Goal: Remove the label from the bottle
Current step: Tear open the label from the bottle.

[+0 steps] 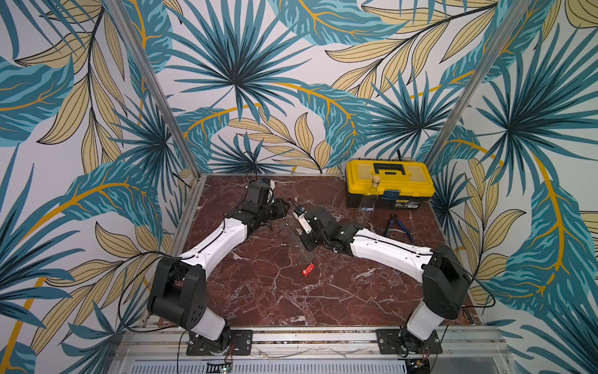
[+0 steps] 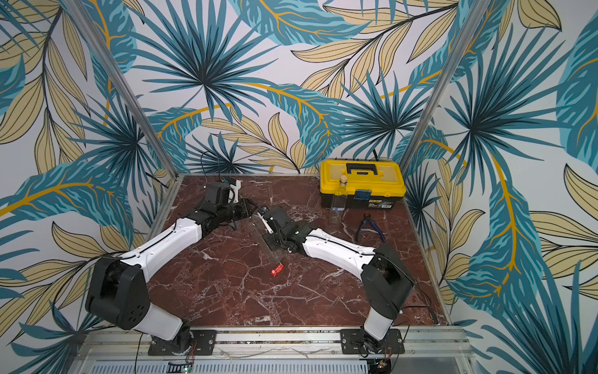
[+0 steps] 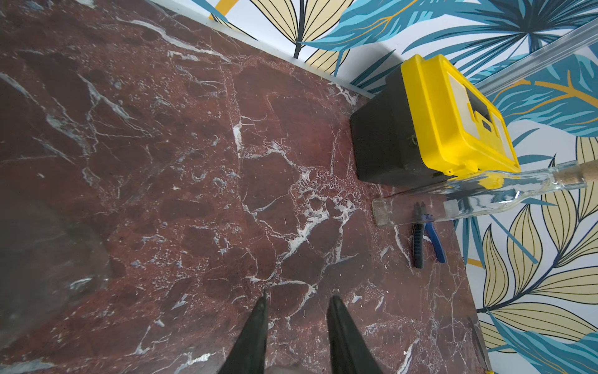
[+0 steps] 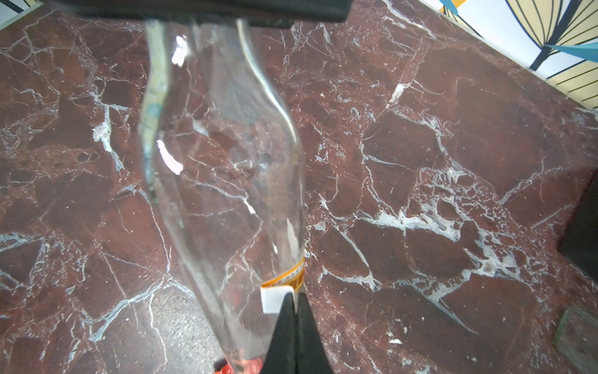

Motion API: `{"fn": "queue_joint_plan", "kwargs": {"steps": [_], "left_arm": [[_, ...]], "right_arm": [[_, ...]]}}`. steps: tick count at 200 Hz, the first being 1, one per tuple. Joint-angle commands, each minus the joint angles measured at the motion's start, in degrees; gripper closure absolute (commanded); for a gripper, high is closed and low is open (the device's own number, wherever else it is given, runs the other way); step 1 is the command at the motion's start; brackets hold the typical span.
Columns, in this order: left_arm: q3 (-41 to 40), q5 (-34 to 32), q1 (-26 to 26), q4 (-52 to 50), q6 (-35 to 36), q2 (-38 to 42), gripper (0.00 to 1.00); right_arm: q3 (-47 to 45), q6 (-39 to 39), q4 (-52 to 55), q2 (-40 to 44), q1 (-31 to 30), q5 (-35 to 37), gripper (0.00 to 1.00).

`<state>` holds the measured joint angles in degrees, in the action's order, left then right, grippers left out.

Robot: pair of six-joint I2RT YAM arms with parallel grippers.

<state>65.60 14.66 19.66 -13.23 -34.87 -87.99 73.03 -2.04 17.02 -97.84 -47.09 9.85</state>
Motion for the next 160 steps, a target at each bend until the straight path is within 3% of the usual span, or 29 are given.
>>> {"fn": "queue_joint_plan", "kwargs": {"steps": [1,160], "left_arm": [[-1.44,2.91,-0.42,-1.95,1.91,2.54,1.0],[-1.6,2.75,-0.61,-1.88,3.23,3.51,1.0]], "right_arm": [[-0.43,0.79,-1.65,0.9,0.64,5.15,1.0],[-0.71,0.99,-2.08,0.2,0.68,6.58,1.0]]}}
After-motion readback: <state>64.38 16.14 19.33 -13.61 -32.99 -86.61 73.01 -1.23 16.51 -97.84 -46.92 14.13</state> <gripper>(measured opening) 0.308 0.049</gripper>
